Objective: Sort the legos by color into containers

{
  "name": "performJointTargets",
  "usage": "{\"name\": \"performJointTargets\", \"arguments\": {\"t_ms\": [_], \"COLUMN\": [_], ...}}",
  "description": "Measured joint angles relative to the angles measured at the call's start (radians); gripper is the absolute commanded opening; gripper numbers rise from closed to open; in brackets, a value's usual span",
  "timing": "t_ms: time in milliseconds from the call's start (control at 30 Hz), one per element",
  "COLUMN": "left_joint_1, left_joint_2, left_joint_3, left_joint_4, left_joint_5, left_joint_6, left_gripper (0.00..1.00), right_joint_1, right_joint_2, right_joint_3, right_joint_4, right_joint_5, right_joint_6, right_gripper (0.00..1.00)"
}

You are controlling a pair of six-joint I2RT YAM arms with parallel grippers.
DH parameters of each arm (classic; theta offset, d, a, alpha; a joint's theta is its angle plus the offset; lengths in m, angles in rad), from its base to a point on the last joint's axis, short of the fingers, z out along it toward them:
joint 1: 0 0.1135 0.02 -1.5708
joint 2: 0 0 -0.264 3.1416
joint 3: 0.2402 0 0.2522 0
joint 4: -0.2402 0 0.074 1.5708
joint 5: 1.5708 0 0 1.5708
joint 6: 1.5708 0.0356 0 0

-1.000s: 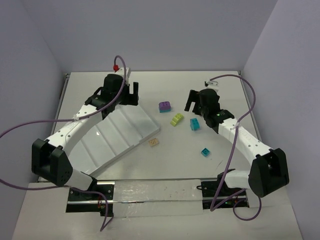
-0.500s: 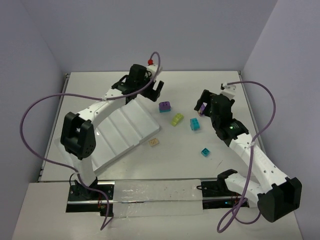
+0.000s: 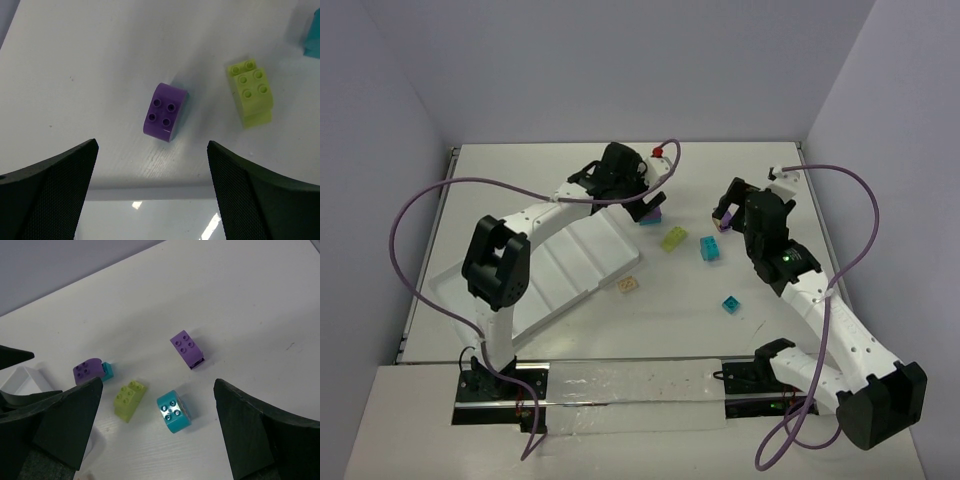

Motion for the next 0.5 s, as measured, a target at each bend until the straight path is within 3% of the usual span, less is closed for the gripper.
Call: {"name": "performJointTargets", "arguments": {"t_ms": [500], "left_joint_1": [-0.010], "left_joint_2": [0.158], "left_joint_3": [0.118], "left_joint_4": [-0.085], "left_joint_5": [0.021], "left_joint_6": [0.109], "left_gripper": [0.95], "right_joint_1": [0.000], "right_joint_2": [0.021], "right_joint_3": [0.000], "right_joint_4": [-0.018], "right_joint_5": [-0.005], "right_joint_6": [0.008], "right_gripper": [1.00]}}
